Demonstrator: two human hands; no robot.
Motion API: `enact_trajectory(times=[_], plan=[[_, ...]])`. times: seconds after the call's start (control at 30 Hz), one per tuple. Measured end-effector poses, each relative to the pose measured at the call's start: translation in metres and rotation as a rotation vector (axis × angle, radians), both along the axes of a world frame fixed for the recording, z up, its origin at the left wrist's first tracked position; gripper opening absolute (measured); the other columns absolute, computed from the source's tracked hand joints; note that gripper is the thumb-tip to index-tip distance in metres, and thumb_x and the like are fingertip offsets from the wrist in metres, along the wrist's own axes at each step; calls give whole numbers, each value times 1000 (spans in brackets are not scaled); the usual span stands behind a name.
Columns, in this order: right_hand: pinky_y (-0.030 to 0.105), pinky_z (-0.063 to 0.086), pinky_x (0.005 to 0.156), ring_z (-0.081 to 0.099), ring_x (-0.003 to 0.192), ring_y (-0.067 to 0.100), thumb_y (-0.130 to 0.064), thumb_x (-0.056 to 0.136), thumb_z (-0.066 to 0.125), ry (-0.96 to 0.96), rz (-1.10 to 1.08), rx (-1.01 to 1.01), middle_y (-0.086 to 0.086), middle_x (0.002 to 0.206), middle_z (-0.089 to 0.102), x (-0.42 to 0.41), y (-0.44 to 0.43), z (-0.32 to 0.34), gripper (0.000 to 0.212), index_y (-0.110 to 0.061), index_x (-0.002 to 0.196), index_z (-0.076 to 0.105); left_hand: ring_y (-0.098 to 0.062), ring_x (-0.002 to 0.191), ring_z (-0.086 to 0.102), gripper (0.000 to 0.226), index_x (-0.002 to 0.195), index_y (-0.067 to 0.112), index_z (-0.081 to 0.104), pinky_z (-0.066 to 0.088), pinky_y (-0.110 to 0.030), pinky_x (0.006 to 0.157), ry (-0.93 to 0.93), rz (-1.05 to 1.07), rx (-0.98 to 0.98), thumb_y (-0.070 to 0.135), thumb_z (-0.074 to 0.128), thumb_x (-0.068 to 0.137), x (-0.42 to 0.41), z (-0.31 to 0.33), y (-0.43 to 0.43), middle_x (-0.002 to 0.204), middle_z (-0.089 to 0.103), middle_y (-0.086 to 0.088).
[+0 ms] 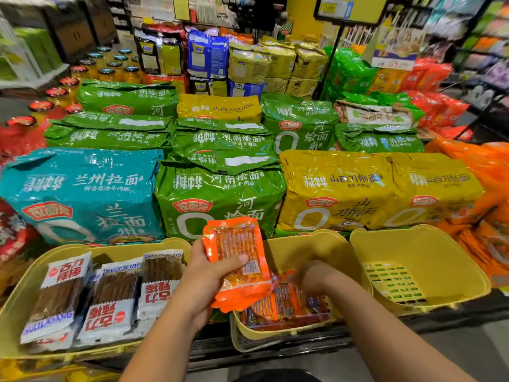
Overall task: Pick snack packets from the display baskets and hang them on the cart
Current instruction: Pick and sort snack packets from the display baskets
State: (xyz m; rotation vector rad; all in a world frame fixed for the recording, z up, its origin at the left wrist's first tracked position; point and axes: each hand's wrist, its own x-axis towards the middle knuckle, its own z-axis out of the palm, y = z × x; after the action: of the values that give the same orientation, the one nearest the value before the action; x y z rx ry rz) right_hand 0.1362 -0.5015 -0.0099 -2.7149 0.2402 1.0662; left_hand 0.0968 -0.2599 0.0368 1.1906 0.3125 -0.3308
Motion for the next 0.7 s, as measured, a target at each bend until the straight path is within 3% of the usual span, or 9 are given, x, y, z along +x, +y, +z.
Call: enact_trajectory(times=[0.07,0.13,0.17,0.23,0.3,0.4,0.47,0.57,0.7], plan=[[41,50,97,63,103,22,-42,107,44,-209,-365,468,11,128,66,-5,6,24,42,-11,126,64,-38,102,72,39,128,16,54,58,-56,87,36,7,-94,10,66,90,4,-2,-2,116,73,-18],[43,57,80,64,84,22,-46,101,50,-263,-630,1024,13,101,71,-23,13,55,44,-6,106,69,-39,106,69,43,130,11,54,53,-61,95,57,-6,-161,16,59,88,7,-4,-6,122,69,-23],[41,56,72,64,78,24,-50,96,55,-233,-688,1172,13,93,70,-28,17,66,47,-6,101,70,-38,106,69,50,129,11,55,52,-61,97,56,-20,-163,17,62,80,8,-4,-9,123,68,-23],[47,57,77,67,82,30,-51,88,66,-221,-617,1209,15,92,73,-38,22,76,48,-5,103,70,-34,100,72,57,125,15,56,57,-55,91,23,-76,-92,9,72,71,10,-3,-14,119,71,-19],[56,55,92,71,97,40,-33,89,72,-202,-591,1203,20,106,74,-43,23,75,39,-4,115,68,-29,96,74,65,126,22,53,61,-46,80,-22,-132,20,2,81,71,10,-3,-22,110,76,-10],[56,56,93,71,104,40,-10,85,75,-216,-653,1241,20,112,74,-41,19,70,39,-6,122,66,-25,100,74,88,128,29,47,60,-50,88,-58,-146,143,12,97,57,10,-6,-31,113,75,-5],[58,55,94,70,104,42,-7,80,77,-212,-737,1288,22,113,73,-42,16,64,46,-5,124,65,-27,100,74,78,127,29,49,59,-52,88,-37,-105,104,17,94,64,11,-5,-34,115,74,-7],[60,54,94,70,104,44,-5,78,77,-199,-855,1318,26,113,72,-41,7,59,49,-4,125,63,-29,93,75,52,130,21,51,60,-43,73,1,-73,29,4,72,86,16,-6,-35,111,74,-12],[61,52,96,70,106,42,-6,79,81,-191,-823,1315,23,116,72,-41,1,56,53,-10,127,61,-26,94,75,73,130,22,48,62,-44,76,-28,-121,92,-4,84,72,18,-11,-33,106,77,-6]])
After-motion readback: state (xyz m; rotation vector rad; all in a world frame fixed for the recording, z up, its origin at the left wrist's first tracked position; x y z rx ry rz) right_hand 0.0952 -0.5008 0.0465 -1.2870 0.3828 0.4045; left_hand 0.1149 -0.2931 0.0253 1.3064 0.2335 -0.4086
